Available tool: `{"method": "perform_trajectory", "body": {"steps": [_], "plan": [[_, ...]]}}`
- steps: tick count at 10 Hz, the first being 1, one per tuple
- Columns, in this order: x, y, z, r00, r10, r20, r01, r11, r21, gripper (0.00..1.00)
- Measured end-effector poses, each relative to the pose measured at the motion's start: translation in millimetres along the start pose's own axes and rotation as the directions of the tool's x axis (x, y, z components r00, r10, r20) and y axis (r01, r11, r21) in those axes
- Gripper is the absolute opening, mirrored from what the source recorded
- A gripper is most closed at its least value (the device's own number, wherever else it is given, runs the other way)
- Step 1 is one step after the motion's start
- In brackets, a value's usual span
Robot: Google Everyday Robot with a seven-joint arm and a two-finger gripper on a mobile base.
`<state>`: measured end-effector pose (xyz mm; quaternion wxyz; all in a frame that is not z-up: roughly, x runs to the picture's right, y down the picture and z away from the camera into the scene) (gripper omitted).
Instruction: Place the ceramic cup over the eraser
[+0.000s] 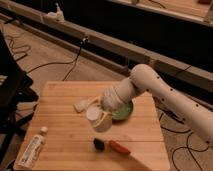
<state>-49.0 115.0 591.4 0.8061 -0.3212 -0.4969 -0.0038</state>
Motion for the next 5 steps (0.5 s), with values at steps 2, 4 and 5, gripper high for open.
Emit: {"method": "perform_trajectory", "body": {"steps": [2, 4, 5], "plan": [[5.7, 14.6, 10.7, 0.999, 0.014, 0.037, -0.014, 1.0, -0.007, 0.0], [13.5, 26.4, 20.7, 0.997, 0.033, 0.071, -0.031, 0.999, -0.016, 0.0], [17.4, 30.8, 23.8, 0.995, 0.042, 0.092, -0.041, 0.999, -0.014, 0.02]]}}
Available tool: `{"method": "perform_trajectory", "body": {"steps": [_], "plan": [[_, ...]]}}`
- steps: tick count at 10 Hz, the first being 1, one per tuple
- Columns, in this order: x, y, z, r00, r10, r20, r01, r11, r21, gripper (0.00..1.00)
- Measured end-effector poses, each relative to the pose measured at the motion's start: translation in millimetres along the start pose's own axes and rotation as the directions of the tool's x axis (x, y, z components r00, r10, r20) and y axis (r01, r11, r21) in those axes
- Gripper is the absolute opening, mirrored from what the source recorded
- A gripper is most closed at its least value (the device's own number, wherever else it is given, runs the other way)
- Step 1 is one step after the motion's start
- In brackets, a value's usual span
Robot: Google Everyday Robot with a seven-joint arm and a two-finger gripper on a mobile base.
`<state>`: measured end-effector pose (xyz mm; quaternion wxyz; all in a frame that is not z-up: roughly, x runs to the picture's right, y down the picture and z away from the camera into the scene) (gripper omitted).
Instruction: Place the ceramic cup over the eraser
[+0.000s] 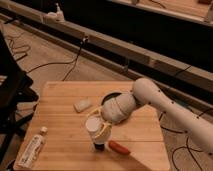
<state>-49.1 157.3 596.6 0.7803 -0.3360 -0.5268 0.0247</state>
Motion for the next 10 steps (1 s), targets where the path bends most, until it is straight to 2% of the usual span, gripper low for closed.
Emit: {"method": "perform_trajectory", "body": {"steps": [1, 3, 4, 7, 8, 10], "plan": [[3.7, 3.1, 3.1, 1.0, 0.006, 0.016, -0.006, 1.0, 0.0, 0.09], [13.2, 6.8, 10.2, 0.999, 0.02, 0.05, -0.019, 1.0, -0.002, 0.31], [20.8, 7.6, 11.8, 0.998, 0.028, 0.061, -0.028, 1.0, 0.001, 0.43], [35.2, 8.2, 14.1, 0.996, 0.044, 0.083, -0.045, 0.999, 0.006, 0.7], [38.9, 8.5, 15.2, 0.995, 0.049, 0.089, -0.049, 0.999, 0.006, 0.76], [45.4, 10.9, 19.3, 0.993, 0.057, 0.1, -0.057, 0.998, -0.004, 0.77]]}}
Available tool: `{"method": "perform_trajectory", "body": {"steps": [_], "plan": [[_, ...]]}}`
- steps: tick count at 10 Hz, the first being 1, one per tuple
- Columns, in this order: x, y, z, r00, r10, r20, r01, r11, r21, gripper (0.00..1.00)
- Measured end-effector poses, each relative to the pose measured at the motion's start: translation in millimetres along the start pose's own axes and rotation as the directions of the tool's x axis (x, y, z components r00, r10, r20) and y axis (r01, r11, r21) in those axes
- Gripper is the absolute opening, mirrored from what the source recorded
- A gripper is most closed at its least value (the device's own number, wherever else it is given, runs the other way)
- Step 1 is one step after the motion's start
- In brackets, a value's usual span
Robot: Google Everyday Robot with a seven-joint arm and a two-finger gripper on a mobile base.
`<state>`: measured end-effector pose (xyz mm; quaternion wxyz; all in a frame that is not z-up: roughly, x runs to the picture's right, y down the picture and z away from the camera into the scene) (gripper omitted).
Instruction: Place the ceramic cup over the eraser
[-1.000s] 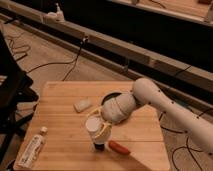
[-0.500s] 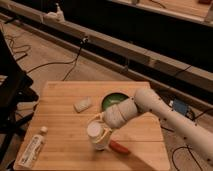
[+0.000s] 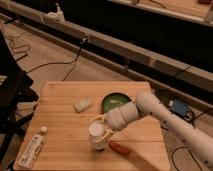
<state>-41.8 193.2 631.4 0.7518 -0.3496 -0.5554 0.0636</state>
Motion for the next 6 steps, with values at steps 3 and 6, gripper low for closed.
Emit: {"method": "perform_trajectory", "body": {"steps": [3, 6], "plan": [[2.1, 1.0, 1.2, 1.0, 0.001, 0.0, -0.001, 1.0, -0.004, 0.77], [1.9, 1.0, 1.1, 1.0, 0.002, 0.001, -0.002, 1.0, -0.004, 0.77]]}}
